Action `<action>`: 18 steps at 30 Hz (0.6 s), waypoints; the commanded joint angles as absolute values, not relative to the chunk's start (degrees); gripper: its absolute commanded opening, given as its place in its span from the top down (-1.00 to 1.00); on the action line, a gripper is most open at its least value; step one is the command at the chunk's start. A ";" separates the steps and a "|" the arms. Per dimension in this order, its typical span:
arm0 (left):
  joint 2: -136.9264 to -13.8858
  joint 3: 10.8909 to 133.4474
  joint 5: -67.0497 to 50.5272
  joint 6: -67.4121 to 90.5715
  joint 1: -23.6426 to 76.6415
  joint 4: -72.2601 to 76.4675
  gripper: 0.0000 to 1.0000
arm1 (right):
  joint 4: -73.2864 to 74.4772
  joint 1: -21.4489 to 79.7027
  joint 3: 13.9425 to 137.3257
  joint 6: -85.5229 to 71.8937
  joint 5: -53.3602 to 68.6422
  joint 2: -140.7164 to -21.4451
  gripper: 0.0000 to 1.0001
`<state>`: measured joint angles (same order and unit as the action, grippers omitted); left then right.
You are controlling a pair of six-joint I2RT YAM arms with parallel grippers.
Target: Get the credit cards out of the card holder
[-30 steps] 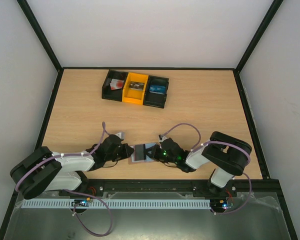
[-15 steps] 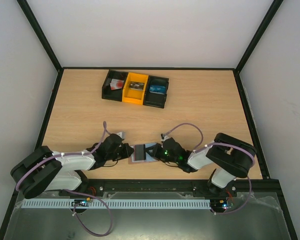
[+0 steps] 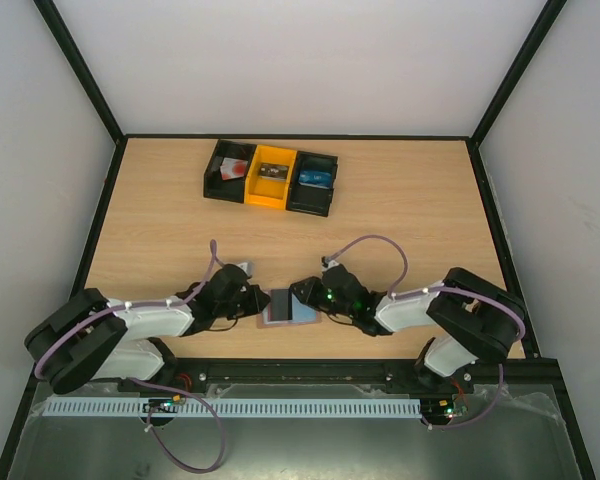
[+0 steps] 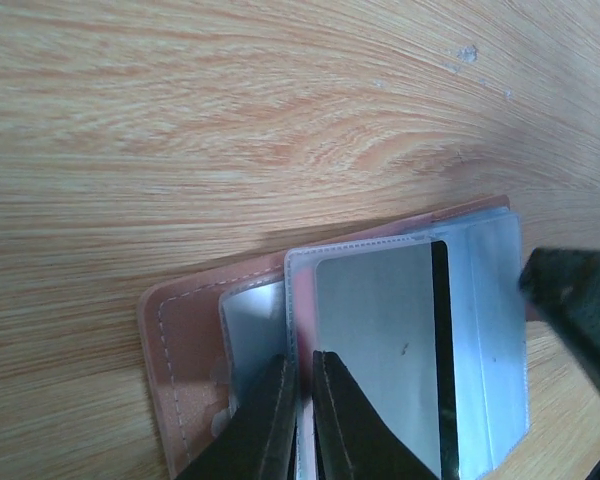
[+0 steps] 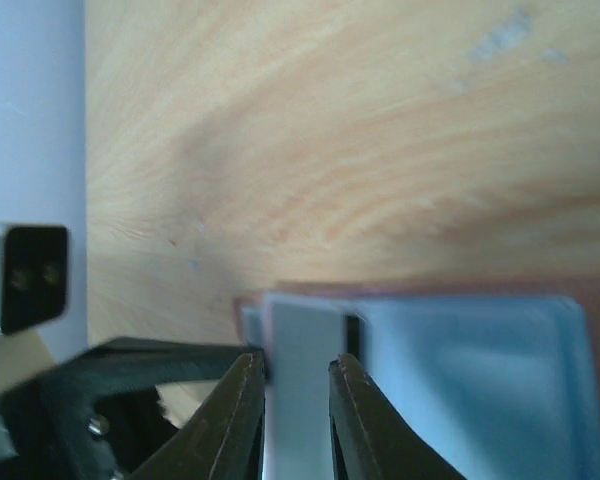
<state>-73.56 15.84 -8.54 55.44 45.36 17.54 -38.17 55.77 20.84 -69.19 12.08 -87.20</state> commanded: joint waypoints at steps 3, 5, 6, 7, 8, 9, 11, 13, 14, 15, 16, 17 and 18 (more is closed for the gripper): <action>-75.34 16.14 -9.37 53.00 46.00 13.93 0.81 | -39.14 56.41 20.94 -71.09 12.60 -87.26 0.60; -74.72 15.71 -8.58 53.12 45.98 13.48 0.81 | -39.09 56.49 20.78 -71.51 12.97 -88.40 0.60; -74.49 15.47 -8.31 53.19 46.05 13.45 0.82 | -38.95 56.60 21.00 -71.24 13.17 -88.88 0.60; -74.25 15.28 -8.08 53.25 46.03 13.57 0.82 | -38.52 56.81 21.22 -70.93 13.12 -89.08 0.60; -74.08 15.21 -7.87 53.24 46.05 13.42 0.84 | -37.74 57.06 21.37 -70.74 12.80 -89.09 0.60; -74.01 15.22 -7.64 53.18 46.03 13.07 0.85 | -36.78 57.41 21.48 -70.75 12.11 -89.06 0.60; -74.03 15.29 -6.79 53.09 46.21 12.42 0.89 | -36.44 58.02 20.82 -70.99 10.75 -89.37 0.59; -74.36 15.10 -6.59 52.94 46.29 12.37 0.92 | -38.19 58.38 20.21 -71.03 11.07 -90.39 0.59; -74.81 15.15 -6.59 52.77 46.34 12.35 0.93 | -39.19 58.51 19.92 -71.08 11.56 -91.13 0.59; -75.39 15.27 -6.55 52.59 46.47 12.32 0.94 | -39.62 58.61 19.91 -71.17 11.82 -91.72 0.59; -75.90 15.57 -6.44 52.49 46.67 12.23 0.95 | -40.10 58.79 19.93 -71.19 11.99 -92.26 0.59; -76.32 15.74 -6.31 52.40 46.93 12.08 0.95 | -40.42 58.86 19.92 -71.19 12.00 -92.69 0.59; -76.80 15.94 -6.00 52.38 47.14 11.90 0.95 | -40.23 59.03 20.16 -71.19 11.92 -93.17 0.59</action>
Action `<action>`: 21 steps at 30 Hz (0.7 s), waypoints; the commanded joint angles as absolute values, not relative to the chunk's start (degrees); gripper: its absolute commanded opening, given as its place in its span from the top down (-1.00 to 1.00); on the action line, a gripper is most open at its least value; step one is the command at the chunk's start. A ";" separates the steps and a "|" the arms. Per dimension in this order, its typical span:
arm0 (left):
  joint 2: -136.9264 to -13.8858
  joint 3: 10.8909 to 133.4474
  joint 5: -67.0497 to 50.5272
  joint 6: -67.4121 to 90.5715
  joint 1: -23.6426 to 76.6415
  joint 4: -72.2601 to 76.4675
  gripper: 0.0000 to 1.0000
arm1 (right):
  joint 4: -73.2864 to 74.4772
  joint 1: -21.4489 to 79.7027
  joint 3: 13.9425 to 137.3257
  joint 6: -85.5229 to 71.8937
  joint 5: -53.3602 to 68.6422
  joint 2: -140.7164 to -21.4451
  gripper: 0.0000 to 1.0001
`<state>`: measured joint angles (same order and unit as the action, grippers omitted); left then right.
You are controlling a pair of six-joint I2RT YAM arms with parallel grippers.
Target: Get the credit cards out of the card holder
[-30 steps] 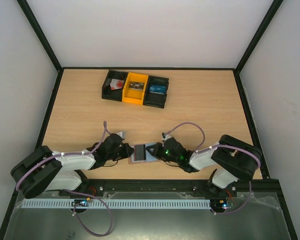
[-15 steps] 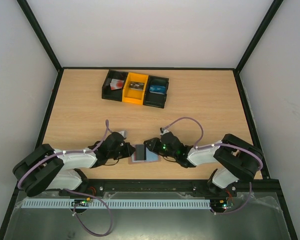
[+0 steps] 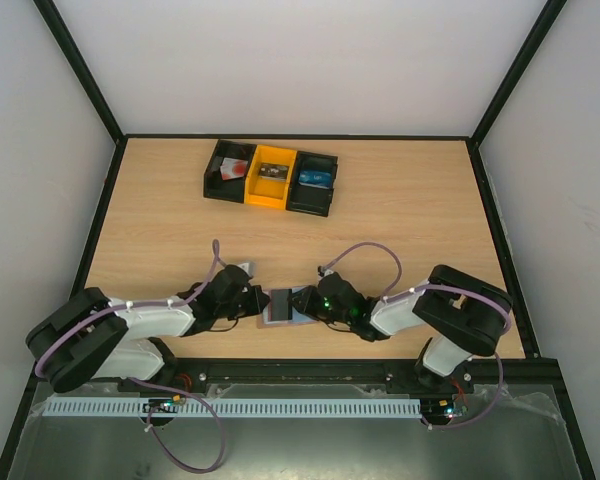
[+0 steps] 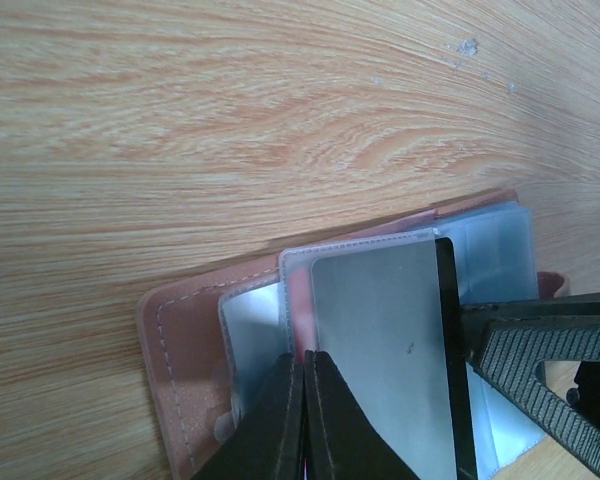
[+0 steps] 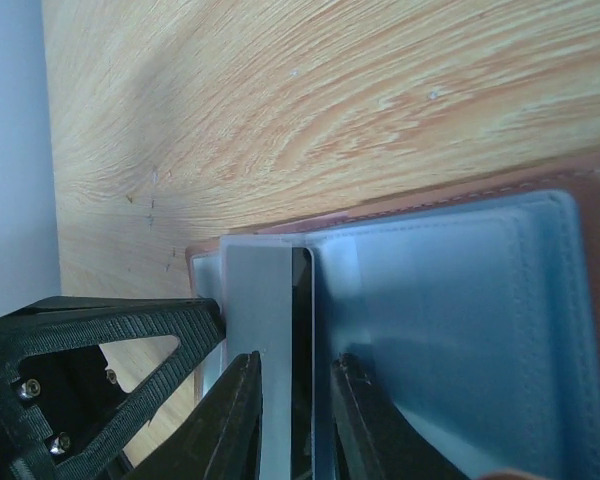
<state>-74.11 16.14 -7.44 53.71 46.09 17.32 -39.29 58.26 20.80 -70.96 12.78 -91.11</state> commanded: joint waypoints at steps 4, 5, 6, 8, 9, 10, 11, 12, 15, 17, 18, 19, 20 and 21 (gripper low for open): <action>-78.17 16.59 -4.99 52.96 48.35 11.85 0.95 | -40.96 59.21 20.51 -71.10 12.48 -94.26 0.60; -78.46 16.63 -4.89 53.11 48.60 11.94 0.95 | -41.37 59.24 20.48 -71.10 12.60 -94.40 0.61; -78.74 16.71 -4.77 53.23 48.79 12.03 0.95 | -41.72 59.20 20.28 -71.17 12.54 -94.38 0.64; -78.99 16.66 -4.45 53.63 49.14 12.17 0.95 | -42.26 59.23 19.87 -71.30 12.21 -94.19 0.73; -79.11 16.63 -4.40 53.75 49.14 12.28 0.95 | -42.54 59.23 19.72 -71.24 12.03 -93.98 0.80; -79.18 16.59 -4.33 53.93 49.21 12.43 0.95 | -42.50 59.20 19.43 -71.22 11.68 -93.62 0.87; -79.32 16.47 -4.19 54.10 49.25 12.49 0.95 | -42.23 59.19 19.28 -71.19 11.05 -93.09 0.94; -79.34 16.37 -3.87 54.21 49.22 12.48 0.95 | -42.01 59.19 18.98 -71.30 10.47 -92.47 0.96; -79.42 16.42 -3.02 54.27 49.23 11.97 0.95 | -41.56 59.19 17.91 -71.29 9.31 -90.54 0.96; -79.43 16.39 -2.40 54.06 49.22 11.64 0.95 | -41.08 59.19 17.57 -71.07 9.27 -89.90 0.96; -79.51 16.35 -2.11 54.05 49.30 11.50 0.95 | -41.05 59.23 17.43 -71.07 9.36 -89.79 0.96; -79.52 16.30 -1.97 53.96 49.23 11.43 0.95 | -41.56 59.23 17.22 -71.16 9.67 -89.85 0.96; -79.61 16.25 -1.87 54.03 49.23 11.38 0.95 | -43.19 59.20 16.51 -71.38 10.46 -90.04 0.96; -79.63 16.25 -1.77 54.05 49.22 11.38 0.95 | -45.82 59.21 15.81 -71.90 11.46 -90.35 0.96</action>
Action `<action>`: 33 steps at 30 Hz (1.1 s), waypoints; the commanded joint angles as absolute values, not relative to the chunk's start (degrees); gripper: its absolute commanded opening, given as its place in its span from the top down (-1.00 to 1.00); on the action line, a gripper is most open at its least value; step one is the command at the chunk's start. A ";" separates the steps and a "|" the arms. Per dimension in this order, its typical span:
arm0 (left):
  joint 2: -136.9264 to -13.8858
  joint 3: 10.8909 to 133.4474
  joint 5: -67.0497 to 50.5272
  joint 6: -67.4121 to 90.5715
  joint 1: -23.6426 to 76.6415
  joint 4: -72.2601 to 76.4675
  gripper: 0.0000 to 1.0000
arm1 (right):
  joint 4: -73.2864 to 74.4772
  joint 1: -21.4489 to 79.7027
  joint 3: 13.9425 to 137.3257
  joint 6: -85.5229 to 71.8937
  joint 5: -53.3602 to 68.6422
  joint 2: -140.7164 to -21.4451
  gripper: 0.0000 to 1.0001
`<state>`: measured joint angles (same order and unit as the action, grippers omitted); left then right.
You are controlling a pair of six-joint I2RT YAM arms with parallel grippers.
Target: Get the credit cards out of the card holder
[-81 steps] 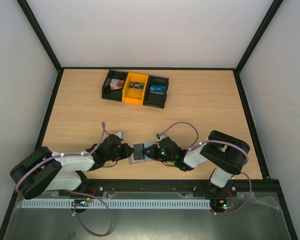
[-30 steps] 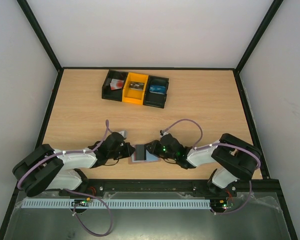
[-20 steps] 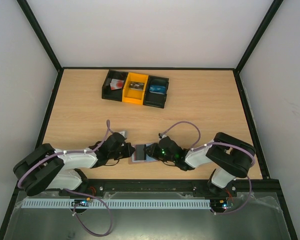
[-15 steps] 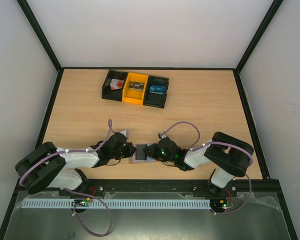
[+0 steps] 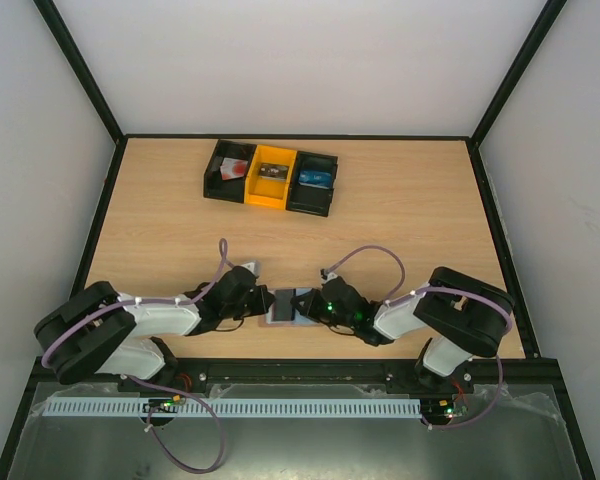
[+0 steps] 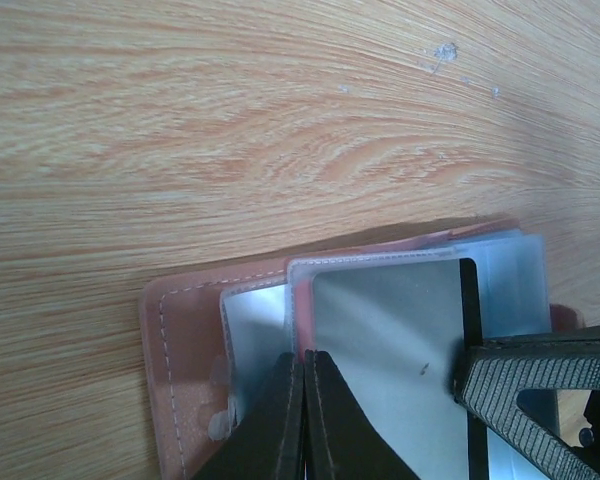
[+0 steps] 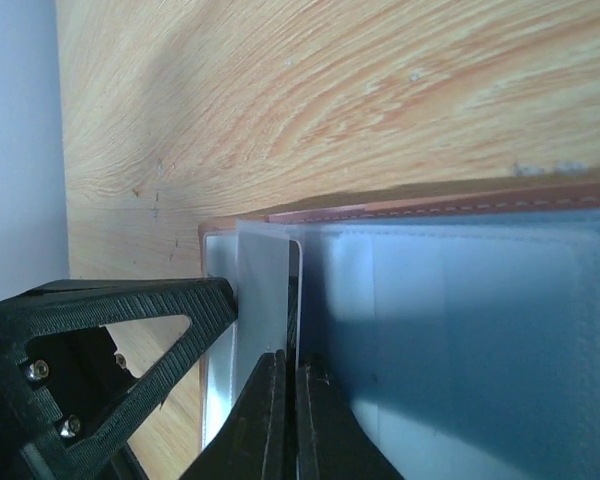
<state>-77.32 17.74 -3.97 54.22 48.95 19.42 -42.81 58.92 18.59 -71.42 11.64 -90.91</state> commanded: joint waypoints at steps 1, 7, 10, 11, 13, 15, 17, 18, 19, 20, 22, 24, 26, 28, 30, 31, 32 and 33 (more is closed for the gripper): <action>-79.65 16.10 -1.68 54.12 49.17 11.34 0.95 | -48.00 59.24 15.06 -72.59 12.35 -90.66 0.96; -79.48 15.26 -1.43 54.49 49.24 11.60 0.95 | -53.57 58.97 14.13 -74.02 14.89 -93.10 0.95; -79.44 15.54 -1.20 54.32 49.22 11.00 0.94 | -54.55 58.77 13.97 -74.46 15.54 -94.04 0.91; -79.30 15.55 -1.11 54.32 49.22 10.80 0.95 | -54.43 58.65 13.83 -74.44 15.56 -94.05 0.92; -78.95 15.52 -0.74 54.46 49.30 10.79 0.95 | -54.49 58.43 13.55 -74.53 15.29 -93.95 0.96; -78.63 15.38 -0.53 54.82 49.22 10.96 0.95 | -54.69 58.21 12.94 -74.61 14.90 -93.30 0.96; -78.59 15.27 -0.57 54.94 49.22 11.16 0.95 | -55.20 58.11 12.37 -74.64 14.75 -92.55 0.96; -78.68 15.26 -0.47 55.00 49.26 11.10 0.94 | -55.82 58.10 12.19 -74.47 14.95 -92.31 0.95; -78.74 15.23 -0.30 55.02 49.27 11.00 0.95 | -56.23 58.10 11.98 -74.52 14.99 -92.21 0.93; -78.75 15.15 -0.13 55.14 49.22 10.99 0.95 | -56.25 58.06 11.76 -74.60 14.89 -92.17 0.89; -78.74 14.90 0.00 55.49 49.22 11.17 0.95 | -56.65 58.01 11.56 -74.84 14.96 -92.32 0.89; -78.66 14.44 -0.14 55.88 49.22 11.82 0.95 | -57.03 57.99 11.26 -74.88 14.96 -92.52 0.96; -78.65 13.85 -0.34 56.36 49.22 12.81 0.95 | -57.04 57.89 11.06 -75.03 14.87 -92.53 0.96; -78.68 13.67 -0.46 56.44 49.26 13.25 0.95 | -56.89 57.67 11.21 -74.88 15.13 -92.75 0.96; -78.65 13.49 -0.37 56.56 49.23 13.57 0.95 | -56.79 57.43 11.26 -74.64 15.49 -92.90 0.96; -78.53 13.22 -0.35 56.82 49.22 13.93 0.95 | -56.78 57.28 11.13 -74.62 15.50 -92.83 0.96; -78.41 13.00 -0.42 56.98 49.22 14.30 0.95 | -56.80 57.14 10.96 -74.62 15.44 -92.62 0.96; -78.32 12.83 -0.48 57.19 49.22 14.48 0.95 | -56.78 57.05 10.84 -74.56 15.32 -92.32 0.96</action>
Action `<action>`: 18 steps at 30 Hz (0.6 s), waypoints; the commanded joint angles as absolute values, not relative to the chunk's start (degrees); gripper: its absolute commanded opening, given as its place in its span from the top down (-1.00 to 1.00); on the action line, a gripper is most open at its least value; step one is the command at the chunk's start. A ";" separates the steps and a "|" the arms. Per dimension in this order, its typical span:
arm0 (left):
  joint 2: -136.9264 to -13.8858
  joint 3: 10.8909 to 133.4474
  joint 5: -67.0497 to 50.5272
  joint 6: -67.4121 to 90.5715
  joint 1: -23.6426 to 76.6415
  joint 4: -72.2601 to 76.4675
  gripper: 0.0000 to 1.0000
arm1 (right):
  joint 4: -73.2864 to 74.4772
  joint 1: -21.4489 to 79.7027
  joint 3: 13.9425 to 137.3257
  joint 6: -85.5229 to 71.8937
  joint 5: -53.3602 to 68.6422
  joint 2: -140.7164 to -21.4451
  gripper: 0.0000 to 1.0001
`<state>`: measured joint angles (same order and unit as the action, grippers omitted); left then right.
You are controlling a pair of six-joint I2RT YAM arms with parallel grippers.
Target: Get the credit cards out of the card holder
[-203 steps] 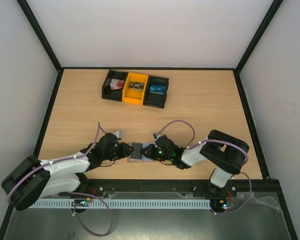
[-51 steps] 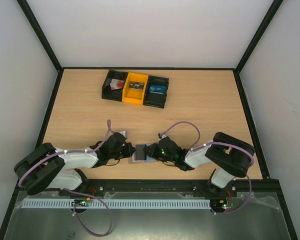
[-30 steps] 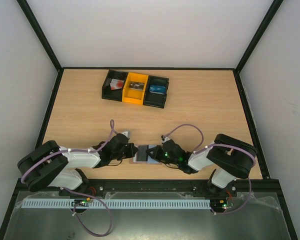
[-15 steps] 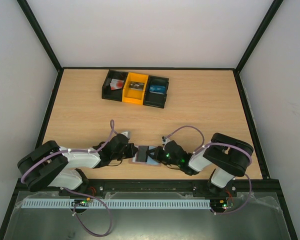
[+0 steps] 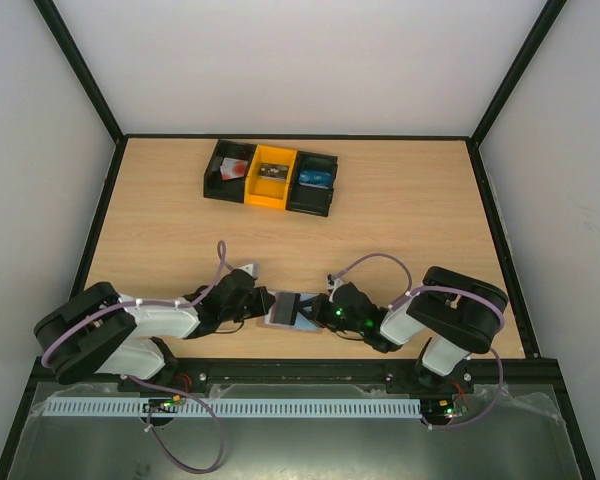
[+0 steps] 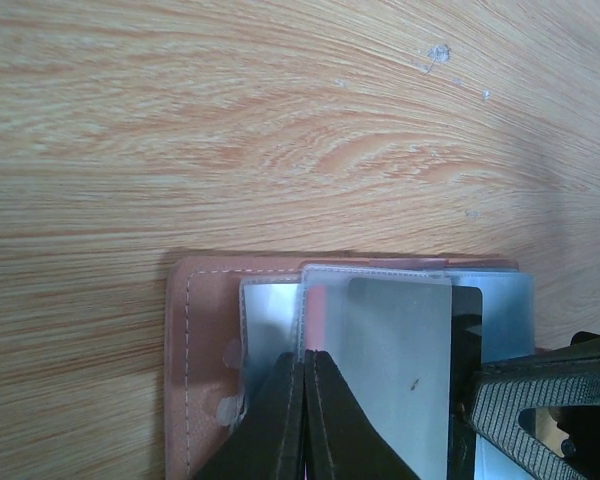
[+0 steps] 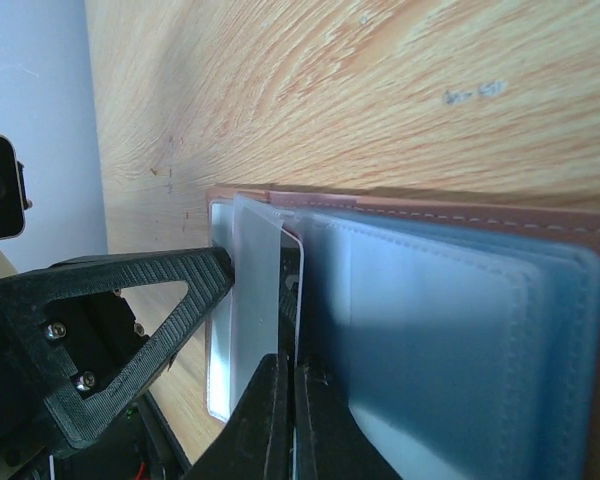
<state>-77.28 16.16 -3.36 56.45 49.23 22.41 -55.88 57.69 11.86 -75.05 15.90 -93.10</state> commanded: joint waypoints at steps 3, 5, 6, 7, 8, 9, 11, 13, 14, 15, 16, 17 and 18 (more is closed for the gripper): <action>-78.00 12.83 -0.53 57.17 49.25 14.72 0.95 | -55.31 56.83 10.71 -74.26 14.96 -91.41 0.96; -77.64 12.75 -0.40 56.97 49.22 14.91 0.95 | -53.82 56.85 10.91 -73.80 14.90 -90.50 0.96; -77.40 12.74 -0.29 57.01 49.23 14.94 0.94 | -53.13 56.79 10.90 -73.70 14.86 -90.19 0.96; -77.19 12.74 -0.19 57.07 49.23 14.98 0.95 | -52.41 56.78 10.90 -73.59 14.85 -89.76 0.96; -77.03 12.74 -0.18 57.10 49.22 15.09 0.95 | -51.40 56.78 10.90 -73.45 14.79 -89.30 0.96; -76.81 12.68 -0.22 57.11 49.23 15.26 0.95 | -50.53 56.79 10.85 -73.31 14.65 -88.88 0.96; -76.49 12.73 -0.26 56.96 49.22 15.51 0.95 | -48.66 56.83 10.71 -72.99 13.88 -87.61 0.96; -76.47 13.09 -0.34 56.61 49.22 15.36 0.95 | -47.24 56.83 10.28 -72.72 13.13 -86.22 0.96; -76.58 13.36 -0.42 56.49 49.27 15.17 0.95 | -46.61 56.74 10.11 -72.62 12.76 -85.51 0.96; -76.56 13.48 -0.52 56.32 49.23 15.00 0.95 | -46.05 56.74 9.84 -72.54 12.49 -84.77 0.96; -76.56 13.67 -0.53 56.25 49.24 14.88 0.95 | -45.28 56.72 9.70 -72.45 12.23 -84.01 0.96; -76.49 13.74 -0.53 56.25 49.23 14.88 0.95 | -44.56 56.74 9.55 -72.30 11.99 -83.29 0.96; -76.35 13.77 -0.46 56.23 49.23 14.92 0.95 | -43.85 56.73 9.54 -72.02 11.69 -82.44 0.96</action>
<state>-75.88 14.96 -2.66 57.04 49.23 22.85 -48.40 57.06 10.66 -73.60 14.66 -85.41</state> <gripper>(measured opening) 0.030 0.022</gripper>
